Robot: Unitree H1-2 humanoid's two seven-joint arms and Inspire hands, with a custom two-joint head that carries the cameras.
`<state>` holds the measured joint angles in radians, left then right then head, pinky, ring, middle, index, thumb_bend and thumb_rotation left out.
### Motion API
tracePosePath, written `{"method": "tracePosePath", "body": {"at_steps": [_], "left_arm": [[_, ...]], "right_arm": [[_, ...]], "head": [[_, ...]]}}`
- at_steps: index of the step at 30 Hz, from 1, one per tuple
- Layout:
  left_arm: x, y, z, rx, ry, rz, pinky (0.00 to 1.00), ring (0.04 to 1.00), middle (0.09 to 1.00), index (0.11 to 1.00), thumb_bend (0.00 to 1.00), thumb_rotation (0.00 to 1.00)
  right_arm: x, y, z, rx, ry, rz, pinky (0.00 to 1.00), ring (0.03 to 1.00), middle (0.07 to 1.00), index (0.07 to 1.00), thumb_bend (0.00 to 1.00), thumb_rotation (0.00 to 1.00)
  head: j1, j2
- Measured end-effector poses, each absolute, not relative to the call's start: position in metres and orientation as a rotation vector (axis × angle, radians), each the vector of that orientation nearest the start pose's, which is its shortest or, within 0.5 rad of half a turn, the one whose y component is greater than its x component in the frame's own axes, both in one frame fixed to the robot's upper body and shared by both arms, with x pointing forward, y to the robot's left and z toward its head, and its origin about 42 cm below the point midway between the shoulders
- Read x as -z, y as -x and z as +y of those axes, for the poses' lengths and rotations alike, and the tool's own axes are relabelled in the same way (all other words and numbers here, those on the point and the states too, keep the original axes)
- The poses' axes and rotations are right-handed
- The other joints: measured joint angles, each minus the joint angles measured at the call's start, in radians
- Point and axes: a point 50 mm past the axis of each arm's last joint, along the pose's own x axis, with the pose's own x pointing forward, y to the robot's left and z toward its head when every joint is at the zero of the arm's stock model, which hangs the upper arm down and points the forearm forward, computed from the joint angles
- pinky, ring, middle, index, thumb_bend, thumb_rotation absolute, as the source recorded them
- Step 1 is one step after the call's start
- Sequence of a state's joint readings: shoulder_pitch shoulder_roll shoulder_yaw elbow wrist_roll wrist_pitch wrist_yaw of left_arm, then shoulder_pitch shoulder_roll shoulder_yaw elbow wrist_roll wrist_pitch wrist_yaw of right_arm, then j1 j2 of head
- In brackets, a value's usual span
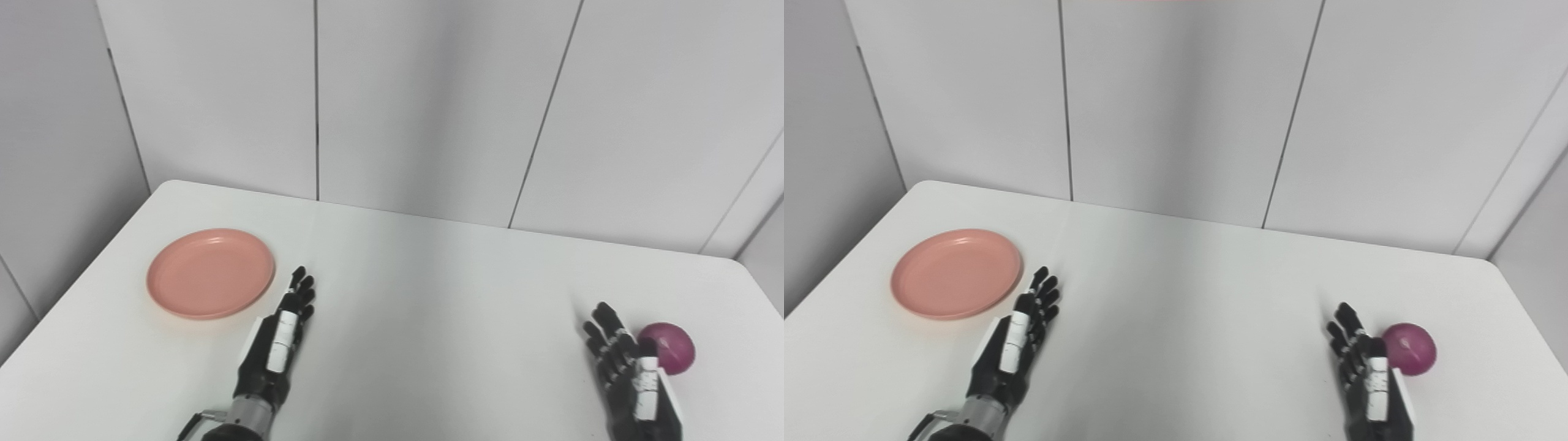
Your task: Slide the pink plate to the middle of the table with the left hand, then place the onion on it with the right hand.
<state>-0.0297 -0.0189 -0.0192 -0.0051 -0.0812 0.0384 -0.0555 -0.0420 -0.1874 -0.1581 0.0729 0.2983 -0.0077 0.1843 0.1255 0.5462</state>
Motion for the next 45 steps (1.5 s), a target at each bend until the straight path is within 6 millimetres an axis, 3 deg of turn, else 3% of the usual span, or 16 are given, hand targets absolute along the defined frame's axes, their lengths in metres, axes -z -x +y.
{"method": "tracePosePath", "body": {"at_steps": [10,24,32,39,45], "left_arm": [[-0.101,-0.295,0.175,0.087,0.109,0.002,1.0,1.0,1.0,1.0,0.93,0.96],[-0.105,-0.296,0.176,0.074,0.124,-0.004,1.0,1.0,1.0,1.0,0.95,0.96],[-0.131,-0.293,0.192,0.103,0.16,0.046,0.97,0.964,0.979,0.999,1.0,0.93],[-0.182,-0.337,0.228,0.113,0.122,-0.1,0.93,0.931,0.957,0.977,1.0,0.92],[-0.207,-0.363,0.255,0.093,0.087,-0.16,0.95,0.933,0.955,0.98,1.0,0.94]], "right_arm": [[-0.102,-0.296,-0.323,-0.035,-0.117,-0.019,1.0,1.0,1.0,0.982,0.8,1.0],[-0.102,-0.299,-0.325,-0.058,-0.12,-0.017,1.0,0.998,0.997,0.981,0.8,1.0],[-0.101,-0.301,-0.327,-0.056,-0.121,-0.013,1.0,0.992,0.991,0.972,0.79,1.0],[-0.101,-0.302,-0.328,-0.055,-0.124,-0.019,1.0,0.986,0.987,0.963,0.79,1.0],[-0.101,-0.306,-0.332,-0.047,-0.125,-0.026,1.0,0.985,0.985,0.962,0.79,1.0]], "head": [[0.074,-0.017],[0.08,-0.032],[0.089,-0.048],[0.088,-0.055],[0.094,-0.06]]}}
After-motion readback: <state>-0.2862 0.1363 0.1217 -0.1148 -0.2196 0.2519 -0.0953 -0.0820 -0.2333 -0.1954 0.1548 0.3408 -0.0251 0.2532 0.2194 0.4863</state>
